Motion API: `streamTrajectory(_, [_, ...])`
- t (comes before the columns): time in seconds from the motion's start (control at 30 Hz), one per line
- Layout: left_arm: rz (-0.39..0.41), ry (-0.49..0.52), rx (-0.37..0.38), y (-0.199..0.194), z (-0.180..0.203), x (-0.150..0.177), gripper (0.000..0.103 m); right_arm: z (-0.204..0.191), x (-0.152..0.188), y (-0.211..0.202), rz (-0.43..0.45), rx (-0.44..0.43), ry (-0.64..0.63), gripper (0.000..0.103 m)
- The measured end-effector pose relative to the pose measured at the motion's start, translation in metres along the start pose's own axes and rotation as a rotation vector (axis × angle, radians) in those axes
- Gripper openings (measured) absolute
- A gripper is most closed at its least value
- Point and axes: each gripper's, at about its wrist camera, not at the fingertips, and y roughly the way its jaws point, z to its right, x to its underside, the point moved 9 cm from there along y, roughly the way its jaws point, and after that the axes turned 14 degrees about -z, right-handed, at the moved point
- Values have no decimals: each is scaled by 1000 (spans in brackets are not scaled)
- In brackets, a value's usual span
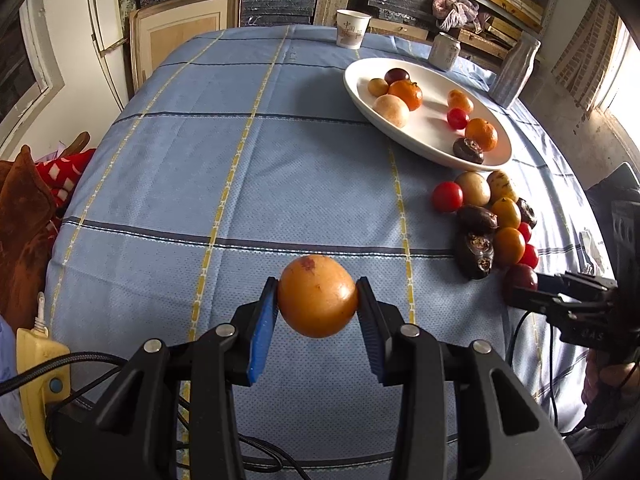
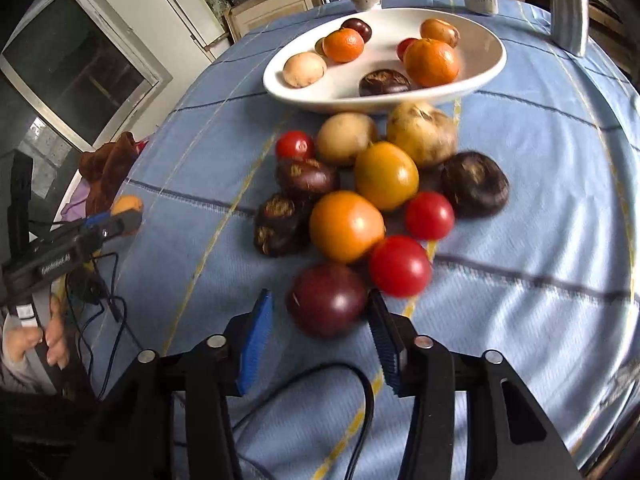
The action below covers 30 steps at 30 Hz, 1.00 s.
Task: Organize fruits
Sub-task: 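Grasp a large orange grapefruit with the left gripper while the right gripper grasps a dark red plum, then lower the grapefruit and plum onto the white plate and open both grippers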
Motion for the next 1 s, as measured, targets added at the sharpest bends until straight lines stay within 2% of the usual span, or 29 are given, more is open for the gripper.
streamTrajectory(0.1, [-3, -3, 5, 2, 0, 0, 39, 1, -1, 1, 1, 17, -17, 40])
streamTrajectory(0.43, [-30, 39, 43, 17, 24, -4, 39, -1, 16, -4, -38, 43, -60, 39])
streamTrajectory(0.5, [-17, 56, 50, 14, 32, -13, 39, 3, 11, -16, -15, 62, -61, 39])
streamTrajectory(0.6, [27, 66, 76, 0, 44, -46, 39, 17, -26, -65, 106, 88, -30, 39])
streamTrajectory(0.83, [192, 130, 103, -52, 82, -151, 39, 31, -121, -173, 368, 114, -14, 39])
streamTrajectory(0.93, [225, 167, 101, -58, 101, -183, 39, 35, -154, -189, 414, 123, -22, 39])
streamTrajectory(1.0, [230, 185, 97, -55, 111, -203, 39, 39, -174, -185, 417, 135, -30, 39])
